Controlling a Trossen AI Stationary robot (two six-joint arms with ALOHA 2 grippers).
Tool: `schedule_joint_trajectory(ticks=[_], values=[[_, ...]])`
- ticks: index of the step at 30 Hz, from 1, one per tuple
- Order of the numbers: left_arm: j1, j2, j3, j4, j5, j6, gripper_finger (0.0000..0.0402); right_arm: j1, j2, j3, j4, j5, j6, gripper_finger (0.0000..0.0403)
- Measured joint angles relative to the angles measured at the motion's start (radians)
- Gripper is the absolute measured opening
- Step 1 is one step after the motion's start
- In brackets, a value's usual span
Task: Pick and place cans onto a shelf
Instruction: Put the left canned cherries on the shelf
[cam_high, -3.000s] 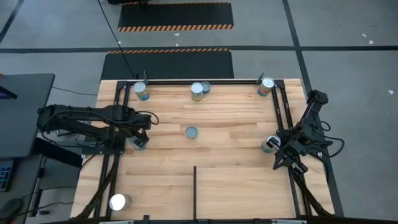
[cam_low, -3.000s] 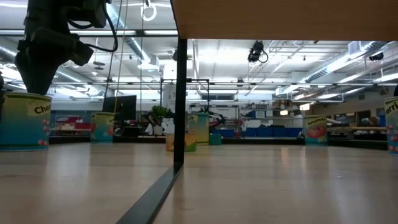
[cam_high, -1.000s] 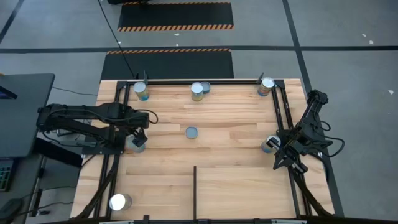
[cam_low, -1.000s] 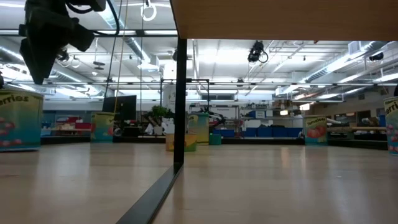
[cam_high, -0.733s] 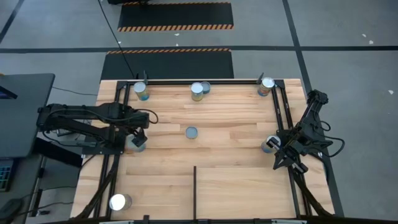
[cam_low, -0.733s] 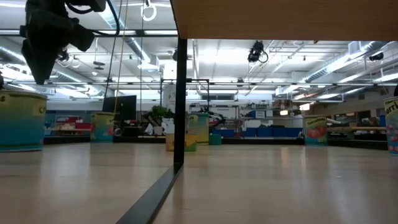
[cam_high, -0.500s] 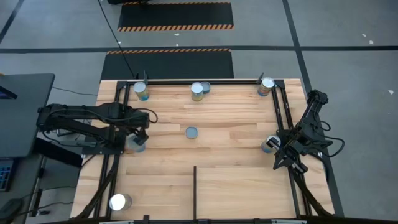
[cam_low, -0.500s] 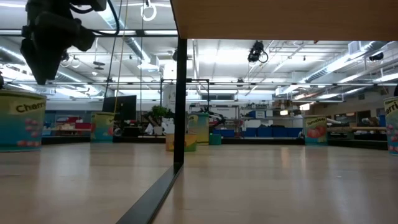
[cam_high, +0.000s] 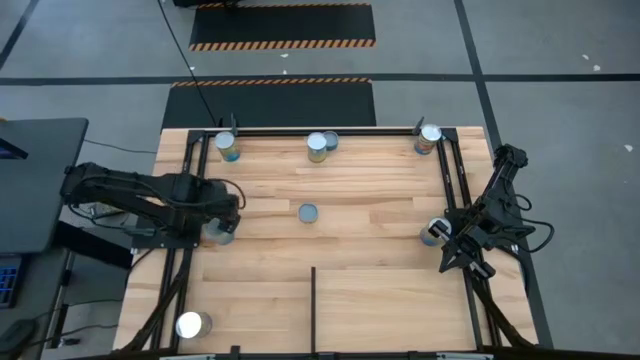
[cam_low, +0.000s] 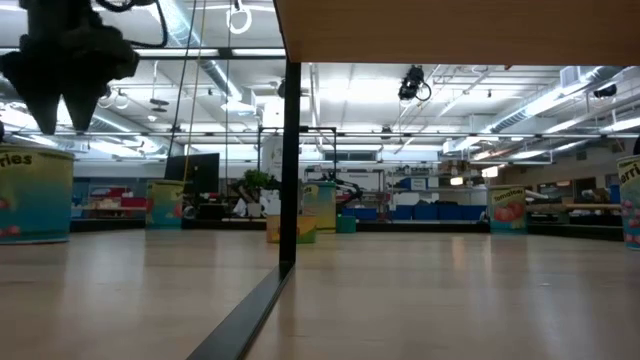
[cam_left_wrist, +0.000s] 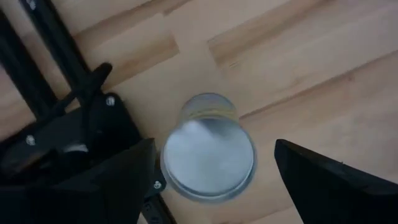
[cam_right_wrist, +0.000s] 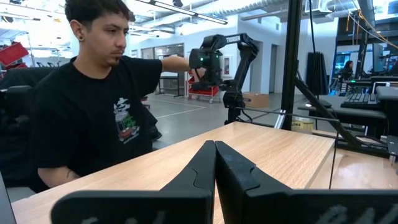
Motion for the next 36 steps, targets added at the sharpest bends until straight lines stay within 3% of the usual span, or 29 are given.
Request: schedule_joint_trajectory(ticks=[4, 10, 24, 30, 36], values=[[-0.075, 0.001, -0.105, 0.035, 0.005, -0.128, 0.0337, 0.0, 0.0, 0.0, 0.0, 0.0, 0.0, 0.0016], [-0.148, 0.011, -0.075, 0.055, -0.079, -0.211, 0.0337, 0.0, 0.0, 0.0, 0.0, 0.0, 0.0, 0.0016], [-0.221, 0.012, -0.094, 0.124, -0.085, -0.189, 0.0337, 0.0, 0.0, 0.0, 0.0, 0.0, 0.0, 0.0016], [-0.221, 0.011, -0.156, 0.13, -0.103, -0.184, 0.0337, 0.0, 0.0, 0.0, 0.0, 0.0, 0.0, 0.0016], [-0.221, 0.006, -0.142, 0.144, -0.105, -0.165, 0.0337, 0.0, 0.0, 0.0, 0.0, 0.0, 0.0, 0.0016]])
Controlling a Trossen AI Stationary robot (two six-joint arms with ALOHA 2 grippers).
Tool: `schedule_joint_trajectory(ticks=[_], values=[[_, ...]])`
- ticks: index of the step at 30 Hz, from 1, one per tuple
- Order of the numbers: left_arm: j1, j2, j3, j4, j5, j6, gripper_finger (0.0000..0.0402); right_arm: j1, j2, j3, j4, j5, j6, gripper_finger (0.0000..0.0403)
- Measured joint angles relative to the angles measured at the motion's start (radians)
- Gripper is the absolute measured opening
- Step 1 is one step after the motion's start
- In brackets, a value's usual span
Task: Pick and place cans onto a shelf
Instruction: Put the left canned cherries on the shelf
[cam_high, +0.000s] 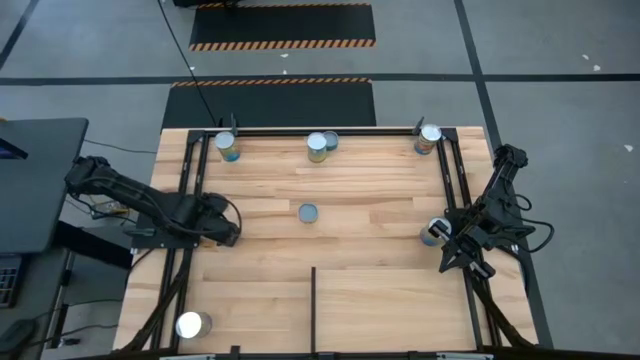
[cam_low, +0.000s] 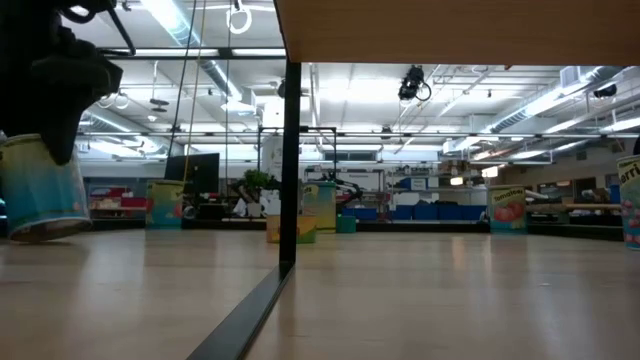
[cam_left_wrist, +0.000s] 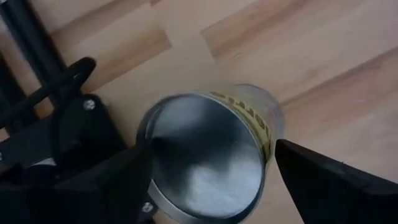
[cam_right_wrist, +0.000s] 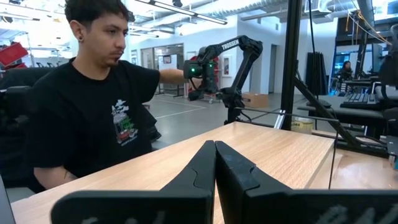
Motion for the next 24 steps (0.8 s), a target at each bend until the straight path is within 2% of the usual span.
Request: schedule_joint_trajectory(ticks=[11, 17, 24], values=[[0.0, 0.0, 0.063, -0.002, -0.016, 0.034, 0.0337, 0.0, 0.0, 0.0, 0.0, 0.0, 0.0, 0.0016], [0.0, 0.0, 0.07, -0.12, -0.007, 0.034, 0.0337, 0.0, 0.0, 0.0, 0.0, 0.0, 0.0, 0.0016], [0.001, 0.001, 0.067, -0.061, -0.004, 0.04, 0.0337, 0.0, 0.0, 0.0, 0.0, 0.0, 0.0, 0.0016]])
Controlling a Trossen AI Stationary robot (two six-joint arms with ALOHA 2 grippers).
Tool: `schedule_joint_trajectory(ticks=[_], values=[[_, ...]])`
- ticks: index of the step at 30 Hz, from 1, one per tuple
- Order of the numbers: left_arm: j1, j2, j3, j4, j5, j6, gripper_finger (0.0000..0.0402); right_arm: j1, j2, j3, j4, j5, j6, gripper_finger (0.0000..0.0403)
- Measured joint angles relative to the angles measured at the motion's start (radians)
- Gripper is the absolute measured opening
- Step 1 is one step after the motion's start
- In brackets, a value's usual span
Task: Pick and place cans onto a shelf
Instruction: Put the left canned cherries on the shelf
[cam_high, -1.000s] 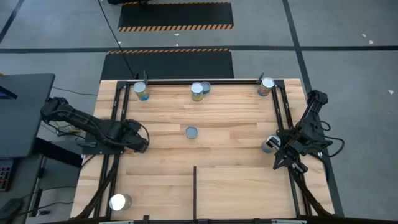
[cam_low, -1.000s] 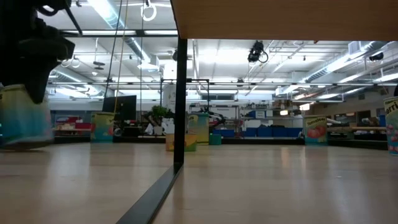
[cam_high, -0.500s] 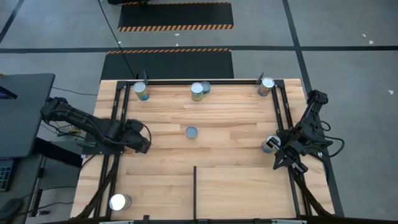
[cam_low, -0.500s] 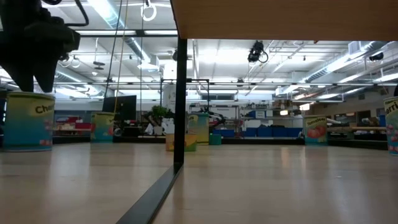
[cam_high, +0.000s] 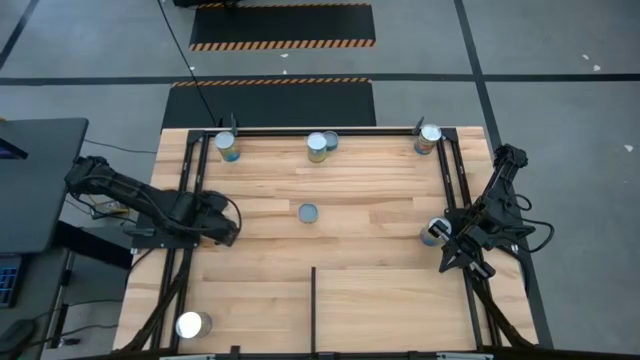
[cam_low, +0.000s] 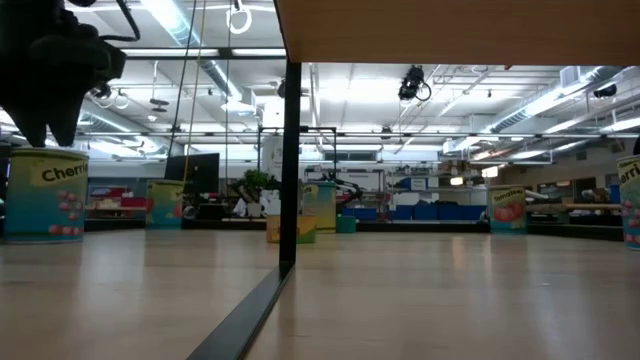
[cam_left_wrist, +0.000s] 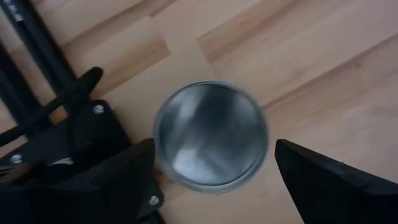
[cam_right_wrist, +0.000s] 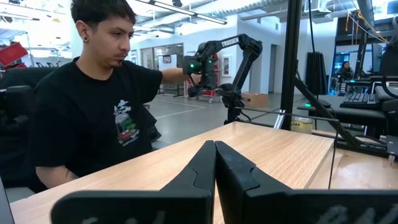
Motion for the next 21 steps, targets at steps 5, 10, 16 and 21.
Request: schedule_joint_trajectory(ticks=[5, 10, 16, 21], values=[[0.0, -0.001, -0.031, 0.042, 0.0, 0.013, 0.0341, 0.0, 0.0, 0.0, 0.0, 0.0, 0.0, 0.0016], [0.004, -0.001, -0.039, 0.041, 0.015, 0.047, 0.0354, 0.0, 0.0, 0.0, 0.0, 0.0, 0.0, 0.0016], [0.006, -0.03, -0.011, 0.004, 0.003, 0.043, 0.0355, 0.0, 0.0, 0.0, 0.0, 0.0, 0.0, 0.0016], [0.006, -0.067, -0.019, -0.022, 0.006, 0.027, 0.0355, 0.0, 0.0, 0.0, 0.0, 0.0, 0.0, 0.0016]])
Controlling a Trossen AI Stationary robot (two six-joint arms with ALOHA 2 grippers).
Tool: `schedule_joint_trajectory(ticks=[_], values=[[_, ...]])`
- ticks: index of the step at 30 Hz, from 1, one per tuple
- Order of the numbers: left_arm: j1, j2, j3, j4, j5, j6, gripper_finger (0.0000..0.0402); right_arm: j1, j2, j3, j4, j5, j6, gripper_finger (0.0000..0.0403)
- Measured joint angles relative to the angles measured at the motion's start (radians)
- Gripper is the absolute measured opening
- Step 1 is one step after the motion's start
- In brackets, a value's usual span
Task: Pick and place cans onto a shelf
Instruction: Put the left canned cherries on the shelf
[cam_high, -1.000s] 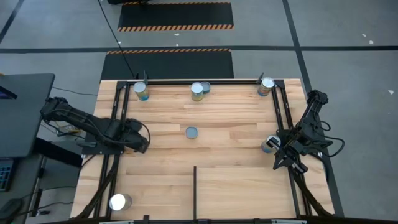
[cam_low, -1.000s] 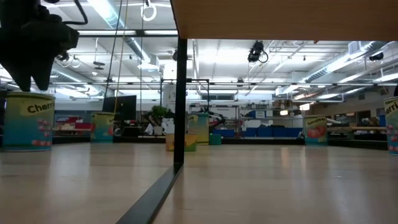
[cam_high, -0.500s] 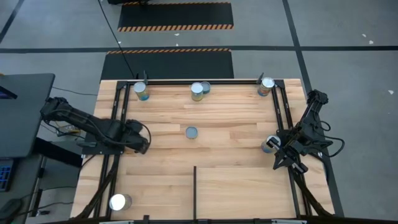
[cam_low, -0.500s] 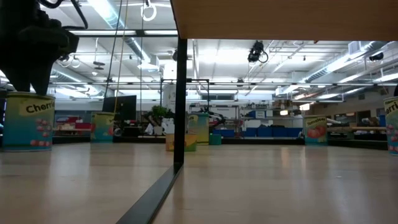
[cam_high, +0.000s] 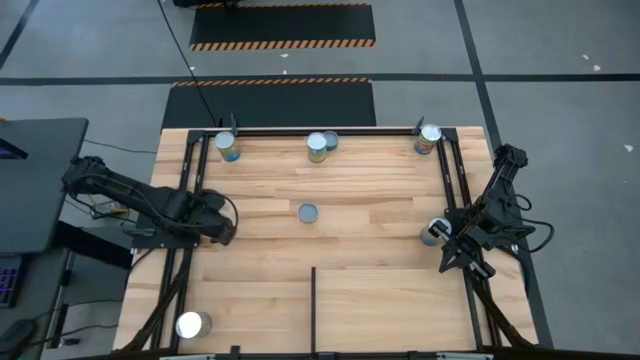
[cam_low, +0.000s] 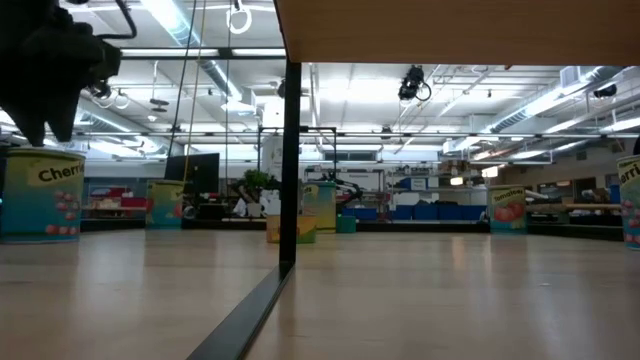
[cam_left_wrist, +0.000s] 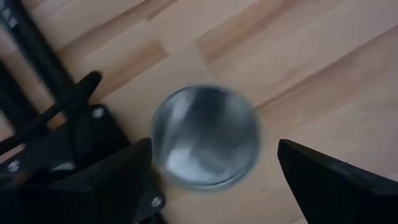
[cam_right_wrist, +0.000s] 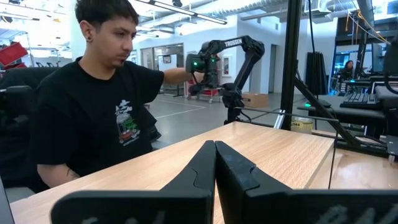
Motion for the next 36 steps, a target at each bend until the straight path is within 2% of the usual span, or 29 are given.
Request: schedule_joint_trajectory(ticks=[4, 9, 21, 24, 27, 31, 36], values=[[0.0, -0.018, -0.044, 0.046, 0.014, -0.012, 0.0355, 0.0, 0.0, 0.0, 0.0, 0.0, 0.0, 0.0016], [0.0, -0.019, -0.073, 0.079, -0.016, -0.017, 0.0355, 0.0, 0.0, 0.0, 0.0, 0.0, 0.0, 0.0016], [0.0, -0.02, -0.042, 0.083, -0.014, -0.005, 0.0355, 0.0, 0.0, 0.0, 0.0, 0.0, 0.0, 0.0016], [-0.013, -0.02, -0.015, 0.08, -0.059, 0.015, 0.0355, 0.0, 0.0, 0.0, 0.0, 0.0, 0.0, 0.0016], [-0.046, -0.02, -0.003, 0.163, -0.119, 0.053, 0.0353, 0.0, 0.0, 0.0, 0.0, 0.0, 0.0, 0.0016], [-0.115, -0.019, -0.001, 0.261, -0.157, 0.028, 0.0327, 0.0, 0.0, 0.0, 0.0, 0.0, 0.0, 0.0016], [-0.274, 0.004, 0.0, 0.437, -0.181, -0.092, 0.0253, 0.0, 0.0, 0.0, 0.0, 0.0, 0.0, 0.0016]])
